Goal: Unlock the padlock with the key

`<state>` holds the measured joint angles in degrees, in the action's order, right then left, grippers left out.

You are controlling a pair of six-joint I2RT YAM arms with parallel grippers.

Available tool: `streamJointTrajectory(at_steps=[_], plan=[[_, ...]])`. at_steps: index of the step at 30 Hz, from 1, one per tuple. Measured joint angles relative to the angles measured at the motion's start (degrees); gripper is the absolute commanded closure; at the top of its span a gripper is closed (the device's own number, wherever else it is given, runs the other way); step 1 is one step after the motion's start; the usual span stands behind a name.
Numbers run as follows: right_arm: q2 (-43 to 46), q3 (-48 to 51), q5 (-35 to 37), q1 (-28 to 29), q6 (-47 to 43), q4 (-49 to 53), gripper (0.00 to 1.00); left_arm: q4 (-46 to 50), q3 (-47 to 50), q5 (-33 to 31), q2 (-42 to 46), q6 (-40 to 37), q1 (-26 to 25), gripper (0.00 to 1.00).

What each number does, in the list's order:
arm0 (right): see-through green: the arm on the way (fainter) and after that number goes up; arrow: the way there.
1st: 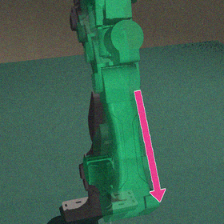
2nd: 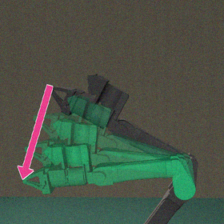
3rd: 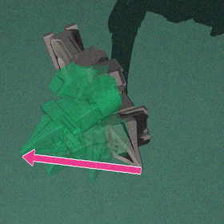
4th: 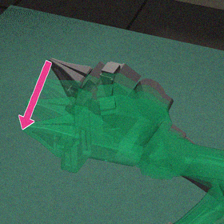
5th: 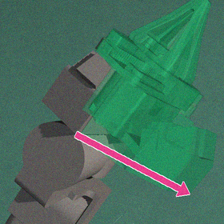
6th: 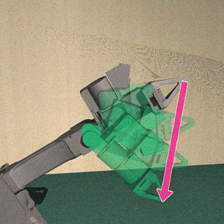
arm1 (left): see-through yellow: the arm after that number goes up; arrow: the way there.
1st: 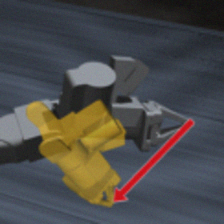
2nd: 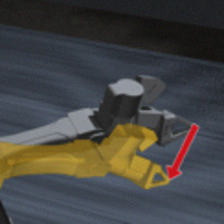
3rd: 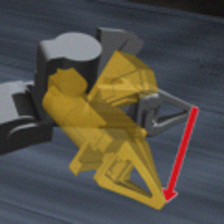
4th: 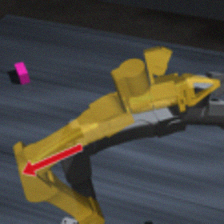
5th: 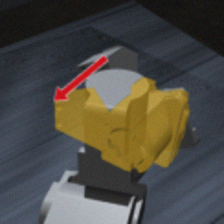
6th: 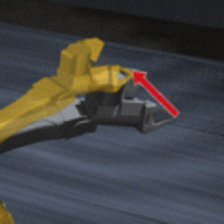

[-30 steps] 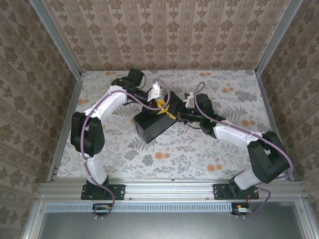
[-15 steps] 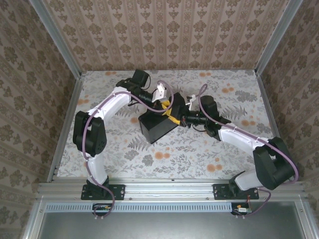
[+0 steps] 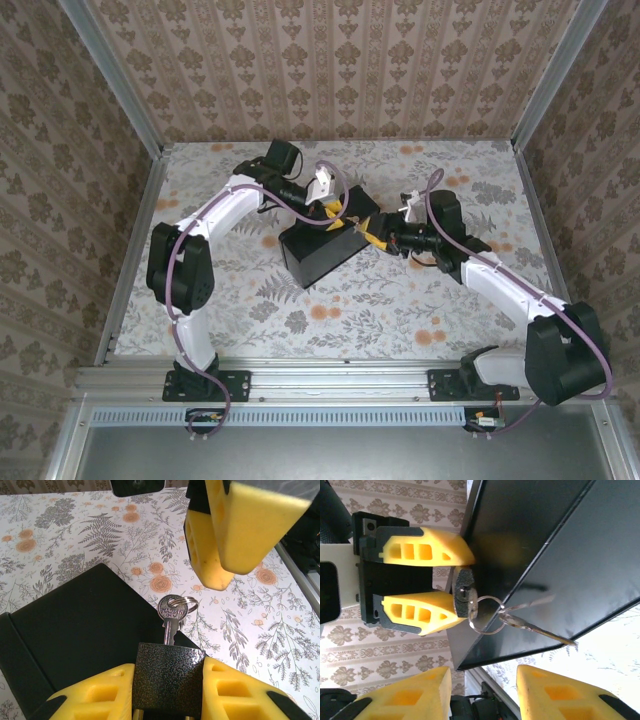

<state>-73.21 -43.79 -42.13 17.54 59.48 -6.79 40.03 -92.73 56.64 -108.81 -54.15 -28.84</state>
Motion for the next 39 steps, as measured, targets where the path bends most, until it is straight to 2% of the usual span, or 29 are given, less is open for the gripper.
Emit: streamJointTrajectory(at_steps=[11,24,39], plan=[[-0.85,-3.67,-0.20,-0.04,-3.48,1.51,0.75,0.00,0.00,0.07,0.00,0.00,0.00,0.87],[-5.42,-5.88,-0.20,-0.15,-4.26,0.46,0.76,0.04,0.00,0.15,0.00,0.00,0.00,0.87],[-8.98,-6.86,-0.85,-0.15,-4.00,-2.08,0.84,0.04,0.00,0.04,0.00,-0.02,0.04,0.87]])
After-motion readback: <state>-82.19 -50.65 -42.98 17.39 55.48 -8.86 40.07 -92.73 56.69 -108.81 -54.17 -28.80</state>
